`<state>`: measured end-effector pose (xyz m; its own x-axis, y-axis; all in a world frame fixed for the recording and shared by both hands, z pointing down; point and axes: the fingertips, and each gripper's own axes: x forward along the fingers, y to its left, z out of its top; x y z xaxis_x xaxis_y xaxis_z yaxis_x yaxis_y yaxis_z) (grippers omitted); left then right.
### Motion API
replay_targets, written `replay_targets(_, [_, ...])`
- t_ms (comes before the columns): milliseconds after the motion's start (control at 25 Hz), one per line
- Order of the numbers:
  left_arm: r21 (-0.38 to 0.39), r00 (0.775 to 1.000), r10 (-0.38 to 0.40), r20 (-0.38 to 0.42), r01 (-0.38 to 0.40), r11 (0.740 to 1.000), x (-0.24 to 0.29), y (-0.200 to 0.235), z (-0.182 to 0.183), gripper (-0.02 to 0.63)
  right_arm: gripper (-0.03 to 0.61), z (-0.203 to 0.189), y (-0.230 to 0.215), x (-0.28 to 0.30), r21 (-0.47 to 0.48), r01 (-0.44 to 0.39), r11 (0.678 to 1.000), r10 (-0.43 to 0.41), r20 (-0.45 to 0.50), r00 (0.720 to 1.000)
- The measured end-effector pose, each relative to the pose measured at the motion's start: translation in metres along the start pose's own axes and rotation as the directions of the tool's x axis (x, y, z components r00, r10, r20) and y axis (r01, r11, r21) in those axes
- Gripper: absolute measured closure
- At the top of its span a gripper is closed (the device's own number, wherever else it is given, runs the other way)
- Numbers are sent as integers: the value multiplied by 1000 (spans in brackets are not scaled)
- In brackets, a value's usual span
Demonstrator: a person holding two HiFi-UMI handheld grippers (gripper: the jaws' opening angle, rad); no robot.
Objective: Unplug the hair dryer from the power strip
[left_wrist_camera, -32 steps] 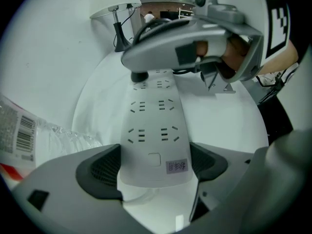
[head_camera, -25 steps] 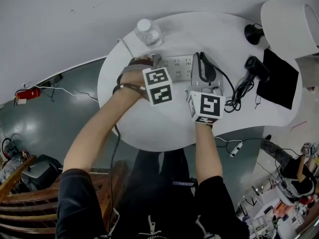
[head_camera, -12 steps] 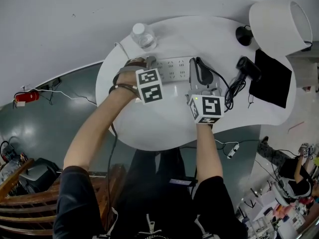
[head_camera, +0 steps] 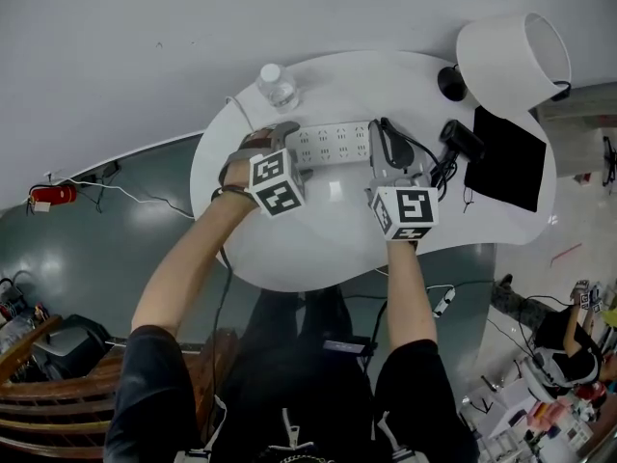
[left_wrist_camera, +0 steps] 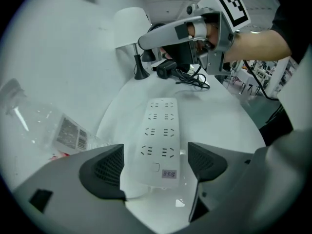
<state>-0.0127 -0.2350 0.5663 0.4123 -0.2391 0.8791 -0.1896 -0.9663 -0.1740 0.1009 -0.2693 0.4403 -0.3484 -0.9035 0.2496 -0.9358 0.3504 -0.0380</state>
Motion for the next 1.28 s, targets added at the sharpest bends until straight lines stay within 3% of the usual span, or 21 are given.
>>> replay_targets(280, [-108,996,47,82,-38,993,-41,-3,5,226,531,32,10,-18,-24,-31,999,31,9,999])
replay_targets(320, [-105,994,65,89,-56,993,-46,-3,4,288,531,34,11,-21,2,-29,1000,29,13,1000])
replay_targets(400, [-93,988,112,104,-102,990,-57,-1,2,472,531,37,15,-27,45,-22,999,22,15,1000])
replay_targets(520, [-141,978,139,153,-117,983,-78,0,6,574,531,43,23,-39,62,-15,998,14,15,1000])
replay_targets(760, [-220,959,154,237,-102,970,-118,-3,25,597,532,56,34,-62,74,-8,997,7,20,1000])
replay_targets(1280, [-195,953,171,252,-123,973,-142,-13,36,597,532,63,41,-87,73,-7,997,5,29,1000])
